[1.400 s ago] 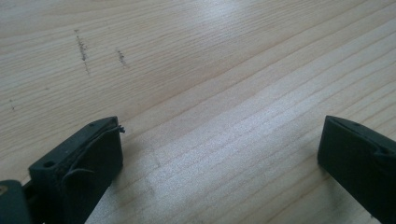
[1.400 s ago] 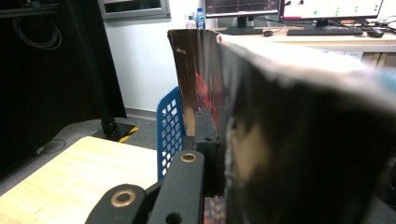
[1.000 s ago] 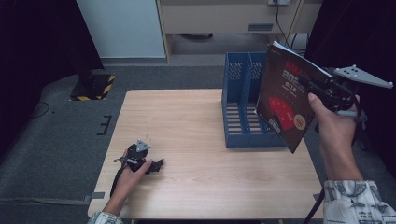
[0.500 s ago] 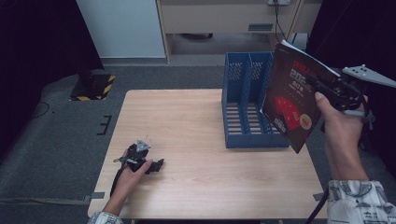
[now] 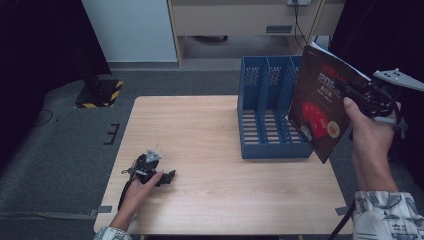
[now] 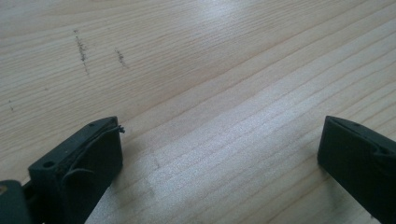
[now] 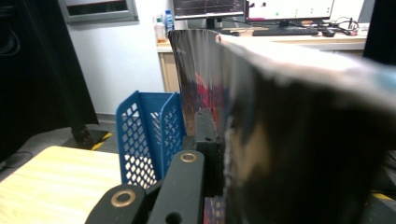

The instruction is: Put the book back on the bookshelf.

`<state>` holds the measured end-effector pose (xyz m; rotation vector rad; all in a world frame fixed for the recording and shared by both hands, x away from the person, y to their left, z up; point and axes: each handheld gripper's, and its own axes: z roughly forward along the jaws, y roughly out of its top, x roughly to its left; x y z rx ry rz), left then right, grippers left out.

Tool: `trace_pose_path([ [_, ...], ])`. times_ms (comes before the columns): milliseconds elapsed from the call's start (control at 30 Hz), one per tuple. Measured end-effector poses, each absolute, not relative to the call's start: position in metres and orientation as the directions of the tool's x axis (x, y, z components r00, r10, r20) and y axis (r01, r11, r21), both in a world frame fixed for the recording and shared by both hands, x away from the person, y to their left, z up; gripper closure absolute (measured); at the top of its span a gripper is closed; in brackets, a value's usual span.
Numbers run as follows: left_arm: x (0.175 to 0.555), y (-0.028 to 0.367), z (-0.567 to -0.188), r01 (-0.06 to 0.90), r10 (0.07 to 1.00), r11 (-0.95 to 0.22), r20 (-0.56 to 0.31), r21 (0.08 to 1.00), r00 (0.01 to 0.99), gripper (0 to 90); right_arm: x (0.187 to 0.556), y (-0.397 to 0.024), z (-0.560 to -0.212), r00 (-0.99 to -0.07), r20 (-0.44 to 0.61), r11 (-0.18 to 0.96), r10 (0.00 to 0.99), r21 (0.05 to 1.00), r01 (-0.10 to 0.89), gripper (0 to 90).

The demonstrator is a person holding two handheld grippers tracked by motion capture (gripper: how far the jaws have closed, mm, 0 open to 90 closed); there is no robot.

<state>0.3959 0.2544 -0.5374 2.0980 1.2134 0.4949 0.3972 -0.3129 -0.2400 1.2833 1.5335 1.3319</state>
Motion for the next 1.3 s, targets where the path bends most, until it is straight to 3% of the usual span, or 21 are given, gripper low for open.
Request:
trace_pose_path([
  [633, 0.396, 0.254, -0.537, 0.621, 0.867, -0.356, 0.0, 0.698, 0.497, 0.0, 0.427, -0.313, -0.242, -0.138, 0.052, -0.019, 0.989, 0.973, 0.231, 87.1],
  [1300, 0.396, 0.254, -0.537, 0.62, 0.868, -0.355, 0.0, 0.7, 0.497, 0.0, 0.453, -0.3, -0.251, -0.102, 0.061, -0.035, 0.993, 0.972, 0.234, 87.1],
])
